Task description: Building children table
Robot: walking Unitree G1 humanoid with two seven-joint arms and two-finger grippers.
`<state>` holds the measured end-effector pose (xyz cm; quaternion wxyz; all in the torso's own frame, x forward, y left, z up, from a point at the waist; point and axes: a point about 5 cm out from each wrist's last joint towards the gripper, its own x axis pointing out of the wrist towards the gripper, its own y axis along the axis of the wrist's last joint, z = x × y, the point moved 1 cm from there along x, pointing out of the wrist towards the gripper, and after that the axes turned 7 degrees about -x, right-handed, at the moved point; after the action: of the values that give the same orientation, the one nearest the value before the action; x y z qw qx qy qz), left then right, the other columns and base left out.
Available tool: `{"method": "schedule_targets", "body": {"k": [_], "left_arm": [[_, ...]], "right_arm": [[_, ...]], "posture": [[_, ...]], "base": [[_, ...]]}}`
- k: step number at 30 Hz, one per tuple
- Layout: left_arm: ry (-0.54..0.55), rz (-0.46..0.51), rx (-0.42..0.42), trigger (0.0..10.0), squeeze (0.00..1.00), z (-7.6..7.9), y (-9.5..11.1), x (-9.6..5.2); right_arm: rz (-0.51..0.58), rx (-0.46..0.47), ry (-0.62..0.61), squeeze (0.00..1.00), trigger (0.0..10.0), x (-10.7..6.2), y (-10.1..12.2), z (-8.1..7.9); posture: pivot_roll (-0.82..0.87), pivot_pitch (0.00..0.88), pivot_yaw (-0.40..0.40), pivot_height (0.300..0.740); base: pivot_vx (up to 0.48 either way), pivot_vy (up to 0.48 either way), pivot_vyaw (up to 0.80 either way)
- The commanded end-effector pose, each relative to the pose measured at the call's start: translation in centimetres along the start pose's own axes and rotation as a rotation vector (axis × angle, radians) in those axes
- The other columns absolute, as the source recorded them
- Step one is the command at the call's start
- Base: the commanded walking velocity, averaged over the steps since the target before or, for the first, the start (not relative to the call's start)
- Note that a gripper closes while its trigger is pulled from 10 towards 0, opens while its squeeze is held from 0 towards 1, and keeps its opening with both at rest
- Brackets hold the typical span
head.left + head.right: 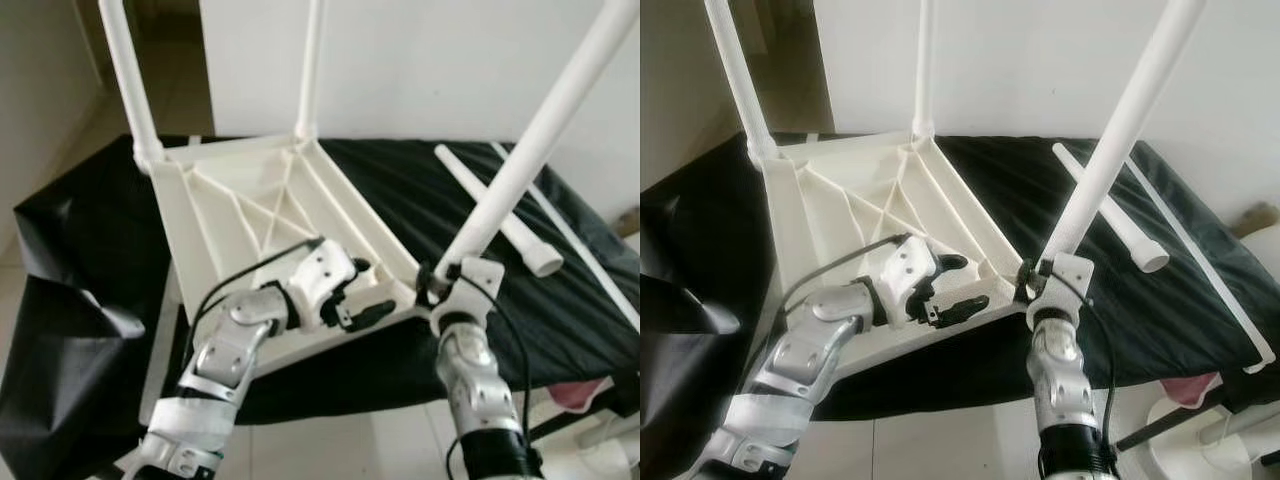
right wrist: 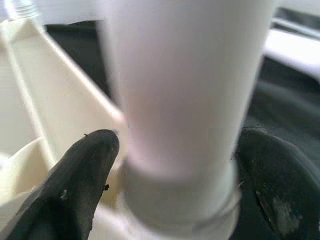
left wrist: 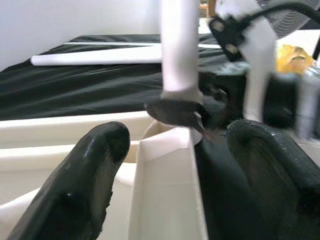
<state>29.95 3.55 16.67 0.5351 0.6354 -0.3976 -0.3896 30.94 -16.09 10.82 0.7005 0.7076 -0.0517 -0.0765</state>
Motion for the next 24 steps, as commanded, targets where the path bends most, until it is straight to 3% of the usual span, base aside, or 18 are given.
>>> {"method": "schedule_targets", "body": {"k": [1, 9, 13, 24], "left_arm": [[0.197, 0.031, 0.003, 10.0, 0.00, -1.5, 0.4, 0.1], [0.266, 0.083, -0.017, 10.0, 0.00, -2.5, 1.3, 0.0], [0.345, 0.105, -0.059, 10.0, 0.00, -3.7, 1.6, -0.2], [0.416, 0.109, -0.073, 10.0, 0.00, -5.1, 1.6, -0.7]], "right_arm": [[0.037, 0.011, 0.068, 0.00, 10.0, -0.4, 0.5, -0.8], [0.054, 0.004, 0.183, 0.00, 10.0, -1.3, 0.4, -2.3], [0.044, -0.044, 0.253, 0.00, 10.0, -2.6, -0.3, -2.9], [0.071, -0.046, 0.229, 0.00, 10.0, -4.0, -0.3, -1.7]], "posture": [[0.04, 0.000, -0.057, 0.740], [0.04, 0.000, -0.054, 0.740], [0.03, 0.000, -0.053, 0.740], [0.02, 0.000, -0.053, 0.740]], "base": [[0.000, 0.000, 0.00], [0.000, 0.000, 0.00], [0.000, 0.000, 0.00], [0.000, 0.000, 0.00]]}}
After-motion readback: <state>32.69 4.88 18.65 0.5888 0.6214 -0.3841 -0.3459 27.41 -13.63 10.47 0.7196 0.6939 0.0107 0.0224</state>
